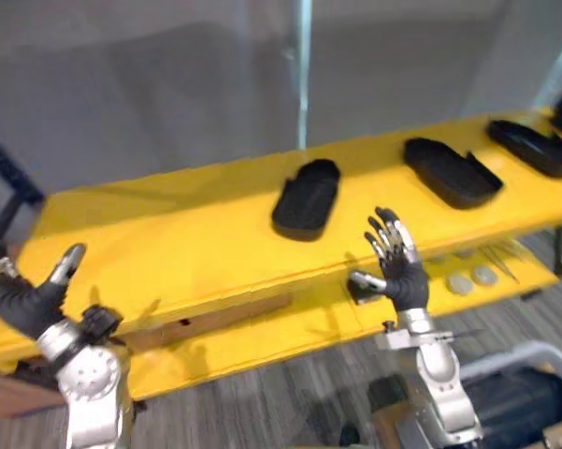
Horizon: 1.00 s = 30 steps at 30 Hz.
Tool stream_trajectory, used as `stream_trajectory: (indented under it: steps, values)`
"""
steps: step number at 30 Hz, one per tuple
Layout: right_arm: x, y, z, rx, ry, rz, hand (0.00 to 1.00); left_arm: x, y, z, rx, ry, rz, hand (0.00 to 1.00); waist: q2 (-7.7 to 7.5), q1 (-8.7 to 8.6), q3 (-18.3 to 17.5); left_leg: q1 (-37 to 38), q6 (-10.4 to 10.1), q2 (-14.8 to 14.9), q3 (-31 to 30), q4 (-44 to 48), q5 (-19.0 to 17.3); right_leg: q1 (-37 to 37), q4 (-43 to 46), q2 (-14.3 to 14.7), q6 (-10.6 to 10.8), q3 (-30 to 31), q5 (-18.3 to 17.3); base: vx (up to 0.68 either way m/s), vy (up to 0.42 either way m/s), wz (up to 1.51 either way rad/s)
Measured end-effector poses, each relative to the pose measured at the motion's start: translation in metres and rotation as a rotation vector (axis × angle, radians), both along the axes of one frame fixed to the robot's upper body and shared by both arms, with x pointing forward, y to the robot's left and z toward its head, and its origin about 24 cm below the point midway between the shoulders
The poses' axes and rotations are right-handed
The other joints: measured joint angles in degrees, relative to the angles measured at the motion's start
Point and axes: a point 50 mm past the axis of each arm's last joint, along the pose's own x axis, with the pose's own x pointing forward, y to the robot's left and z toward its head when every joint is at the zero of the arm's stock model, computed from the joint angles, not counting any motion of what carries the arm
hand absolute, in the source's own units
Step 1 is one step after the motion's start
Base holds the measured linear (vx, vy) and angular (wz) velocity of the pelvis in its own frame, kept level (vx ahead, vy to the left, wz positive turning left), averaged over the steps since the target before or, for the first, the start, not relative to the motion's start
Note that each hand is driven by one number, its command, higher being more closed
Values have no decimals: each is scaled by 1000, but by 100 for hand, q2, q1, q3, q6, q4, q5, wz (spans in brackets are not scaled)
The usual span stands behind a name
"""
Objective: Walk over and take plastic housings, then place them on the shelf
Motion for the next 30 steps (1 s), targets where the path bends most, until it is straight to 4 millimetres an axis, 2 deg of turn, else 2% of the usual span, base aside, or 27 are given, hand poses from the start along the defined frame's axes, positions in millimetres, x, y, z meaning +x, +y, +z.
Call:
stream_trajectory:
  steps: [3,8,12,20,22,23,27,30]
  values:
    - [24,21,-6,-62,69,60,0,-6,-10,-2,21,2,-86,0,-1,176,-57,4,-20,-50,-160,-199,122,40,0,-61,29,-201,-84,-54,-8,38]
    - [44,45,-8,-76,139,62,0,-8,-23,4,63,-25,-192,0,-19,411,-70,-60,-57,-35,-304,-382,347,38,3,-67,22,-474,-111,5,-11,30]
    - [62,59,-6,-86,173,65,0,-3,-37,2,76,-13,-298,0,-63,496,-97,-52,-69,-41,-445,-377,389,101,52,-69,41,-630,-60,58,1,19]
    - [93,95,-27,-98,378,-79,0,15,-71,10,59,-84,-535,0,-85,789,-3,-80,-66,-66,-602,-358,388,214,53,-102,29,-799,-70,-8,12,11]
    - [99,101,-21,-104,377,-97,0,17,-75,13,60,-103,-555,0,-45,825,131,-128,-63,-77,-619,-303,382,208,53,-115,27,-811,-74,-69,14,7]
    - [104,105,-12,-90,360,-109,0,21,-80,17,62,-129,-578,0,0,824,277,-250,-52,-99,-708,-206,371,182,53,-164,9,-905,-88,-98,21,30]
    - [124,98,19,-117,305,-279,0,30,-92,29,56,-203,-628,0,187,838,747,-647,-70,-149,-825,-44,442,-115,54,-200,-7,-969,-51,-82,22,18]
    - [127,87,18,-151,314,-414,0,34,-98,26,15,-200,-655,0,262,821,966,-694,-60,-177,-821,-44,459,-168,55,-230,-12,-973,-22,0,14,1]
